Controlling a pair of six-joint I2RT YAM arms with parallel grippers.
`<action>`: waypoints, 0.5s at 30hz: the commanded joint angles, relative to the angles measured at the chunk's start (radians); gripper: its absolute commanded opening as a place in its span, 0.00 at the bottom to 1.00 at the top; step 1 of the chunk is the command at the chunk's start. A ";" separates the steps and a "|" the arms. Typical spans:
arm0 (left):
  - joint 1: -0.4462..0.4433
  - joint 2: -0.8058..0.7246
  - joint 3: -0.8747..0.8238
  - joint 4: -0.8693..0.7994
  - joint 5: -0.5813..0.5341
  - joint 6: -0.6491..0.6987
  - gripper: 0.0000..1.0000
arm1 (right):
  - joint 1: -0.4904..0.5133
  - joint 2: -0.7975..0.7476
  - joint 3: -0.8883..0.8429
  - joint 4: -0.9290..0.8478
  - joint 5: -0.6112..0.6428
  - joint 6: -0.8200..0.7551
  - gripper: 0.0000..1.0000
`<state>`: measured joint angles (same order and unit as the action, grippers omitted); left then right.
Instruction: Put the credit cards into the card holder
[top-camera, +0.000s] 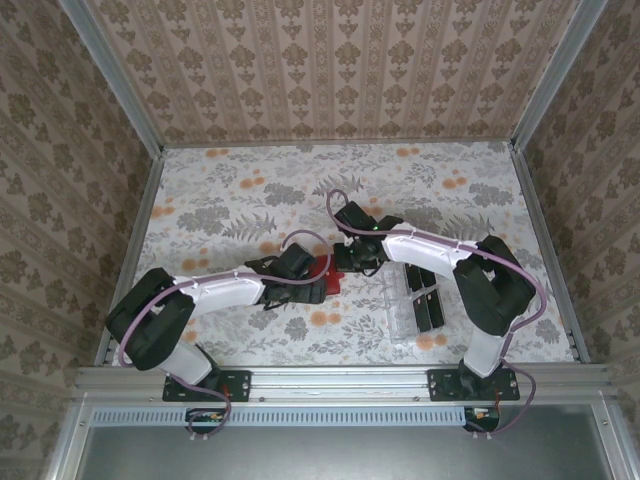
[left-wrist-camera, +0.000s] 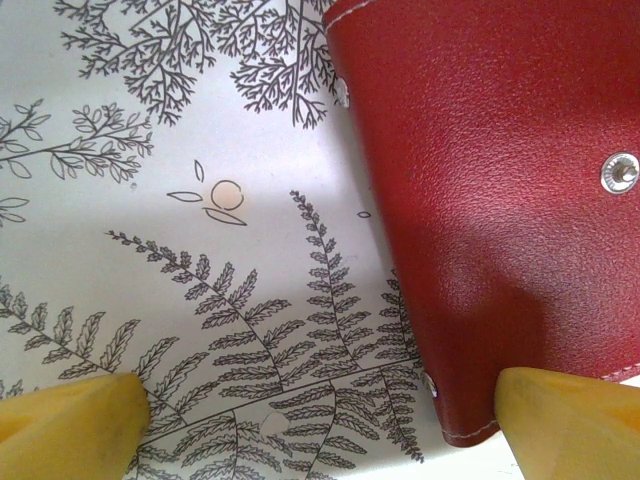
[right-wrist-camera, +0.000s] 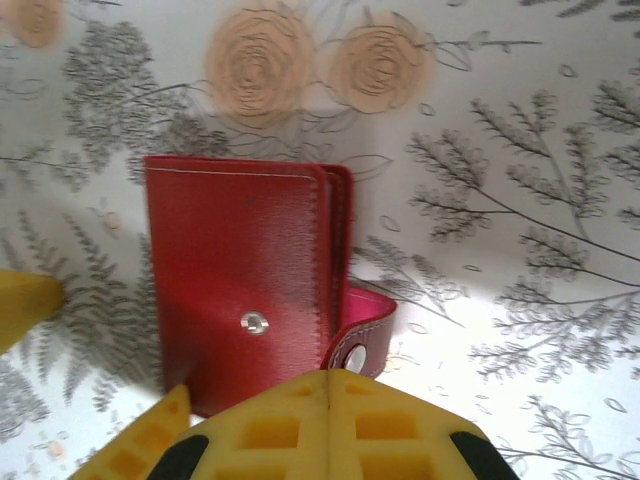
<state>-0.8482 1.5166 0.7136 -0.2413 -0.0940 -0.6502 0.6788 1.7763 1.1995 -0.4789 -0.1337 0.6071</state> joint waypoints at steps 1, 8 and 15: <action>0.022 0.036 -0.043 0.017 0.018 -0.009 1.00 | -0.002 -0.040 -0.011 0.057 -0.080 0.023 0.00; 0.028 0.033 -0.049 0.026 0.023 -0.008 1.00 | -0.003 -0.007 -0.002 0.098 -0.144 0.045 0.00; 0.028 0.030 -0.054 0.035 0.026 -0.004 1.00 | 0.001 0.042 -0.002 0.132 -0.175 0.060 0.00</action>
<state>-0.8417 1.5116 0.7059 -0.2314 -0.0868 -0.6506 0.6788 1.7897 1.1992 -0.3729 -0.2703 0.6479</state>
